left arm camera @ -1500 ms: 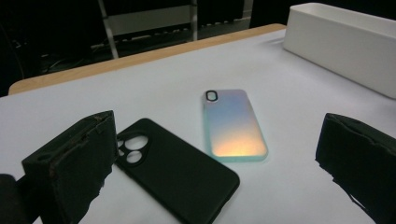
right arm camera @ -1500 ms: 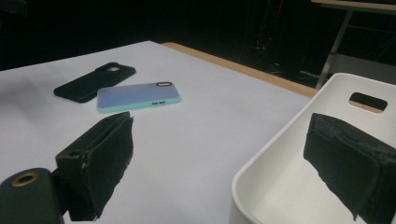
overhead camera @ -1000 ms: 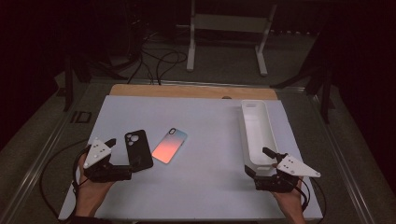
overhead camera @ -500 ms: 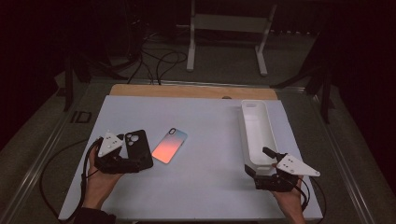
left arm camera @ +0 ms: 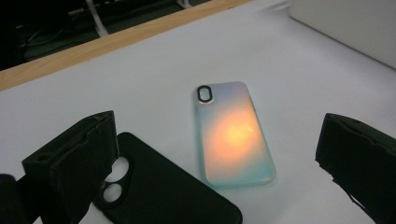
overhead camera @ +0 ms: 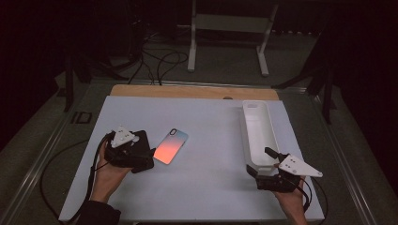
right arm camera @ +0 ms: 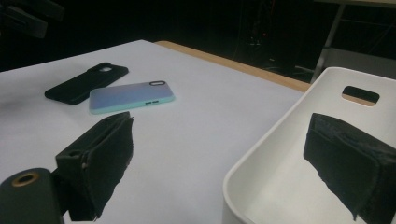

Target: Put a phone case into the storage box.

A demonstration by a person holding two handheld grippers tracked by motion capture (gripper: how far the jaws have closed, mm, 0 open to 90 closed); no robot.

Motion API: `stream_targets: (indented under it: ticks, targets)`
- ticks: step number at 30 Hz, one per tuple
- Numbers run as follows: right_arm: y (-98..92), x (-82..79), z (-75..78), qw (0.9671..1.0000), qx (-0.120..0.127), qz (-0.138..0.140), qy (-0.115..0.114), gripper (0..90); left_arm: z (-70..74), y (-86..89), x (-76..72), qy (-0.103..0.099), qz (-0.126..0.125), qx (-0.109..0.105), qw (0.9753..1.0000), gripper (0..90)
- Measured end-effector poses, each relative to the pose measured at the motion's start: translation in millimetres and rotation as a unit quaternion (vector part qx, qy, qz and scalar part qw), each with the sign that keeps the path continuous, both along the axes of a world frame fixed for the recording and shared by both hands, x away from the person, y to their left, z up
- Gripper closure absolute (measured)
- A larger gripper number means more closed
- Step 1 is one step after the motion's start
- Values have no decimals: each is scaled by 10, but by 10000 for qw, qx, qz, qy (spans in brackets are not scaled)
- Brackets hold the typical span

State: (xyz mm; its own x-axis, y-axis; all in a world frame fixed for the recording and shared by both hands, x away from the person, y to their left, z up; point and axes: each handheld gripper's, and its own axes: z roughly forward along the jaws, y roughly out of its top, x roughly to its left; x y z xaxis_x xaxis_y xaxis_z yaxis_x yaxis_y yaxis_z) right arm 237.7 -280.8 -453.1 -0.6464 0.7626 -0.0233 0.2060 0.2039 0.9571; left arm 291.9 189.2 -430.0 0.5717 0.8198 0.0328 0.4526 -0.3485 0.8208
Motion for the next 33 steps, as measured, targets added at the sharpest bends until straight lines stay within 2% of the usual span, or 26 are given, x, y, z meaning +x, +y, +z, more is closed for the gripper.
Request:
stream_targets:
  ticks: [9, 17, 25, 26, 32, 33]
  targets:
    - [-2, -1, 4, 10000, 16, -23, 8, 84, -36, -138, 134, 197, -47, 216, 9996, 0]
    - [11, 1, -3, 10000, -17, -9, 22, 84, -73, -290, 275, 371, -142, 471, 9981, 0]
    - [15, -1, -5, 10000, -27, -25, 16, 84, -118, -364, 382, 550, -130, 538, 9970, 0]
    - [29, -7, -6, 10000, -52, -9, 39, 84, -135, -403, 424, 615, -125, 623, 9961, 0]
    - [25, -4, -2, 10000, -44, -19, 17, 84, -185, -487, 500, 750, -164, 713, 9945, 0]
    - [19, -2, -1, 10000, -40, -17, 13, 84, -223, -515, 532, 824, -163, 748, 9937, 0]
